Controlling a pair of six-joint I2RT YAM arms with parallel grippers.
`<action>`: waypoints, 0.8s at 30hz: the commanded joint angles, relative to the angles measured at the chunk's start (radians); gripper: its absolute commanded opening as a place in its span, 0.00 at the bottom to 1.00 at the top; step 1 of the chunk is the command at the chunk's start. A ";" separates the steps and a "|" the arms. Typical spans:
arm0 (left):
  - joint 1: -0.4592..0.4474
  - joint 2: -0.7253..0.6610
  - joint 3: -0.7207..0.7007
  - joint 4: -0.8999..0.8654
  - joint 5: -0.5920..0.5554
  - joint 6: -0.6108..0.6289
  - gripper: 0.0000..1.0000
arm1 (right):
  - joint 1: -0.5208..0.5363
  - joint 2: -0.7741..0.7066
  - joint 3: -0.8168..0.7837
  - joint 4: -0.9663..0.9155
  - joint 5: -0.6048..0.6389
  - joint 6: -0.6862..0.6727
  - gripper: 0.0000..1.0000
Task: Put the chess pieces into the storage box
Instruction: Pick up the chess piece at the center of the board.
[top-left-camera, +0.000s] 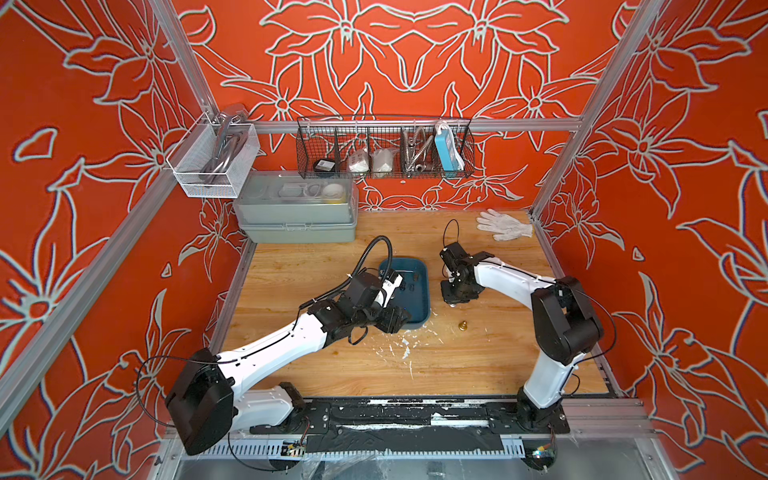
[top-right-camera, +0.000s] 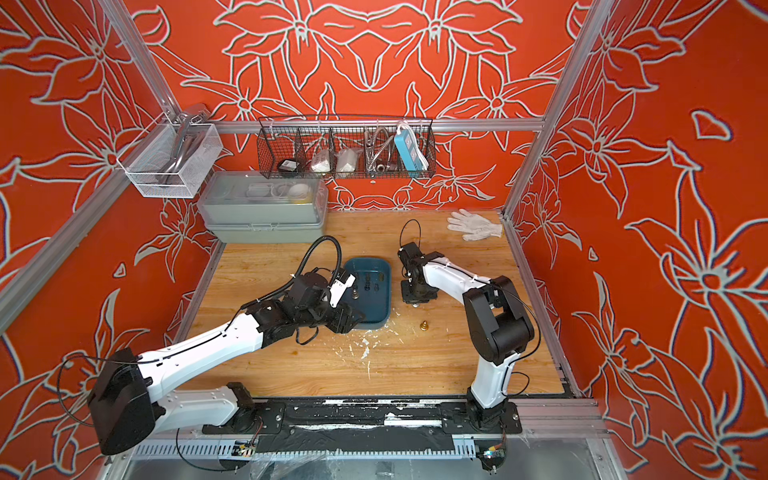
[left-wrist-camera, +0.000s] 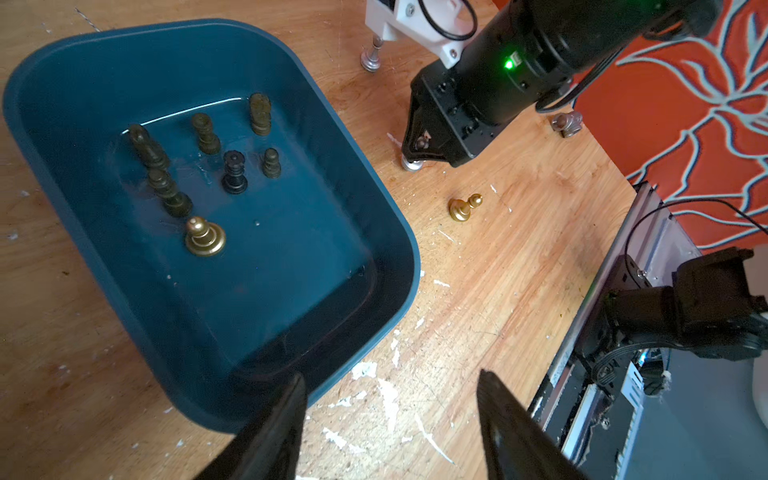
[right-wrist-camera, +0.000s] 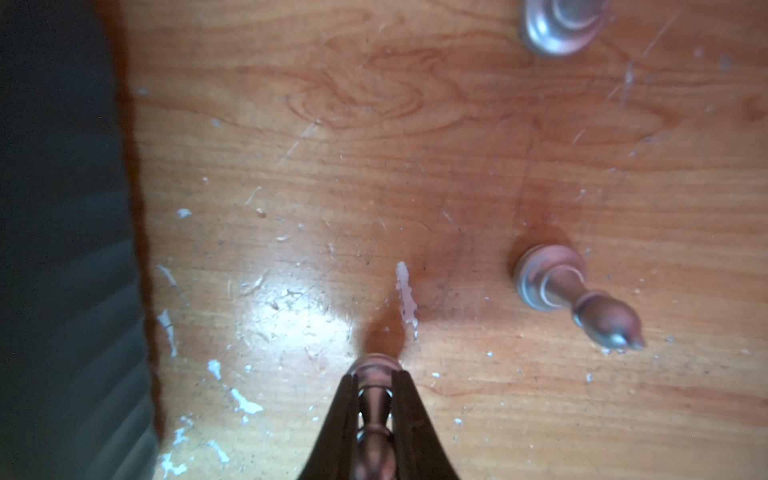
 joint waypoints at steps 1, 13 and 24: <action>-0.003 -0.003 0.037 -0.009 -0.038 -0.011 0.65 | 0.003 -0.050 0.012 -0.050 -0.002 -0.015 0.14; 0.241 -0.079 -0.003 -0.158 -0.111 -0.243 0.64 | 0.170 -0.141 0.199 -0.172 0.000 -0.021 0.14; 0.275 -0.012 0.002 -0.267 -0.161 -0.231 0.53 | 0.318 0.068 0.409 -0.172 -0.044 -0.036 0.14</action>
